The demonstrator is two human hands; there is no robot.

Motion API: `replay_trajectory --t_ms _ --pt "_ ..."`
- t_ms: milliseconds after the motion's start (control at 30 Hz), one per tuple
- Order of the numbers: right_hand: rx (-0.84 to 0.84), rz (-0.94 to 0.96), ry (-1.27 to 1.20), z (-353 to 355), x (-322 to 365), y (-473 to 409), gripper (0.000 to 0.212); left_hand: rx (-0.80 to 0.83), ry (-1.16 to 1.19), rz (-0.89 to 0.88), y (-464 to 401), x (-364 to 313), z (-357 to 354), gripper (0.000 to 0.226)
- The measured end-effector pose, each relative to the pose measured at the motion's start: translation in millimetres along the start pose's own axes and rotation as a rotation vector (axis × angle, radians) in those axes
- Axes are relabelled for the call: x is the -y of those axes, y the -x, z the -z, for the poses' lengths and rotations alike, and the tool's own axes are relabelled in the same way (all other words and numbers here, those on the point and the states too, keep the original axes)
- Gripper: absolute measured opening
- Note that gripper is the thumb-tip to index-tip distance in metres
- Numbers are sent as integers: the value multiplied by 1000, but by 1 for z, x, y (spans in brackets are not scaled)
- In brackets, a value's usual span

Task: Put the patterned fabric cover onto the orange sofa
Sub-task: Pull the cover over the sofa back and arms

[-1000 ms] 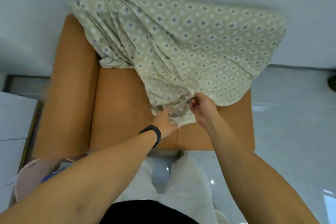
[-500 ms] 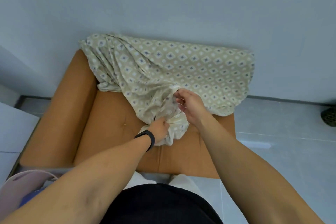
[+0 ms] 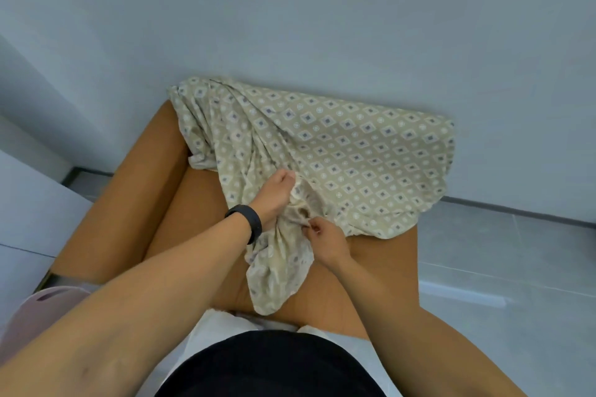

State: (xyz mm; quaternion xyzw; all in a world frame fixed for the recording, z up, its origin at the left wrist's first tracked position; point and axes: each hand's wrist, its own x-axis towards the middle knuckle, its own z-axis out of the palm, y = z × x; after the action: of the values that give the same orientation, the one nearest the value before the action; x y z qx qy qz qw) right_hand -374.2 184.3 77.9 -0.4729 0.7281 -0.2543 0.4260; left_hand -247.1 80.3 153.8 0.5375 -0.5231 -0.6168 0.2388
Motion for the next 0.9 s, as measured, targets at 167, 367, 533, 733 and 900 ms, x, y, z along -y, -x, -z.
replay_trajectory --t_ms 167,367,533,733,900 --pt "-194 -91 -397 25 30 12 31 89 -24 -70 17 -7 7 38" --pt "-258 35 -497 79 83 33 28 393 -683 -179 38 37 -36 95" --pt "-369 105 -603 98 83 42 25 184 -534 -121 29 12 -55 20" --pt "-185 -240 -474 79 21 59 44 226 104 72 29 -21 -11 29" --pt "147 -351 -609 12 25 57 46 170 295 152 28 -15 17 32"
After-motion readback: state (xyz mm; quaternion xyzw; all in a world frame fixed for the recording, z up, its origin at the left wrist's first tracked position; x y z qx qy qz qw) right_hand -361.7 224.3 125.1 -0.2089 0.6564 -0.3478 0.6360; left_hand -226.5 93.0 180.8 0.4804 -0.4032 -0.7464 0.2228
